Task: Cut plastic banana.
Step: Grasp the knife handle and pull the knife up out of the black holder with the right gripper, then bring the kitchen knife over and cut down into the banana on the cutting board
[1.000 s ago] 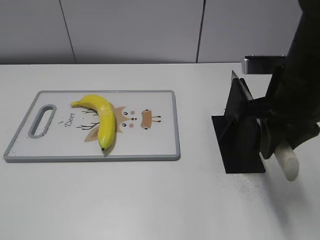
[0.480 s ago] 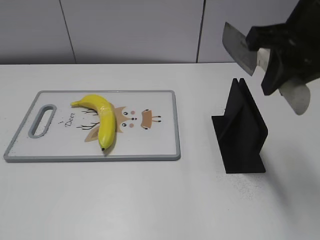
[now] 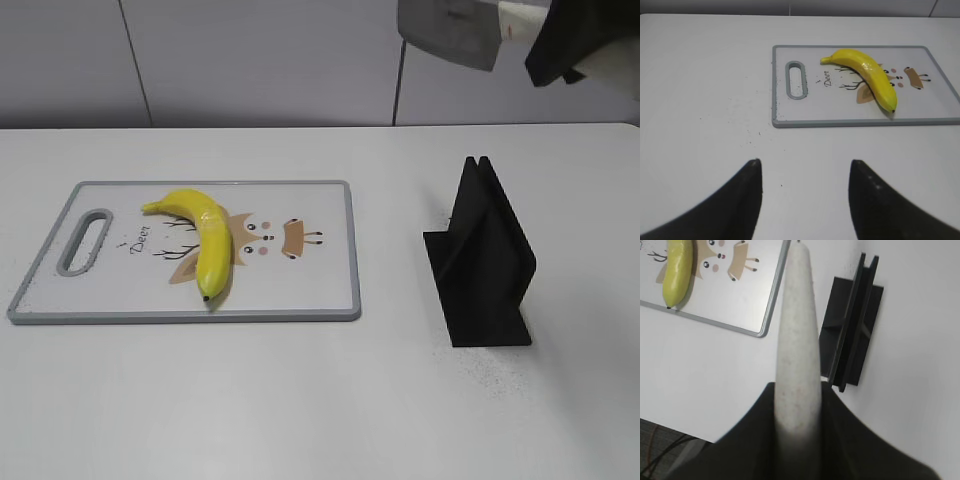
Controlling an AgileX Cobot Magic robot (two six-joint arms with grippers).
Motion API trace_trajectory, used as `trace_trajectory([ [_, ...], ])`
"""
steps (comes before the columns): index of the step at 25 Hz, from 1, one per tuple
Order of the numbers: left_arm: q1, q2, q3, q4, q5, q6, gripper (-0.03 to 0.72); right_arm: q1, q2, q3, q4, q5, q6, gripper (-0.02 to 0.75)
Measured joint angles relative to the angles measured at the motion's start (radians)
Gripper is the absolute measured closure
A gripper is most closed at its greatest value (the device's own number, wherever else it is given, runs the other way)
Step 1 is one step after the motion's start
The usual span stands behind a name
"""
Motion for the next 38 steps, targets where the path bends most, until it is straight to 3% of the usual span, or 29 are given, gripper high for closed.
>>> trace_trajectory([
  [11,0.0,0.428,-0.214,0.008,-0.136,0.163,0.145,0.0,0.095,-0.133,-0.01,0.001,-0.479,0.575],
  [20,0.0,0.841,-0.462,-0.234,-0.145,0.605,0.145,0.0,0.27,-0.284,0.027,0.001,-0.963,0.575],
  [31,-0.001,1.303,-0.921,-0.393,0.133,1.15,0.157,0.0,0.458,-0.418,0.273,0.0,-1.39,0.575],
  [34,-0.003,1.393,-0.983,-0.419,0.136,1.236,0.167,0.0,0.514,-0.476,0.322,-0.001,-1.418,0.575],
  [38,-0.04,1.502,-1.044,-0.415,0.138,1.263,0.171,0.0,0.57,-0.521,0.375,-0.002,-1.457,0.575],
])
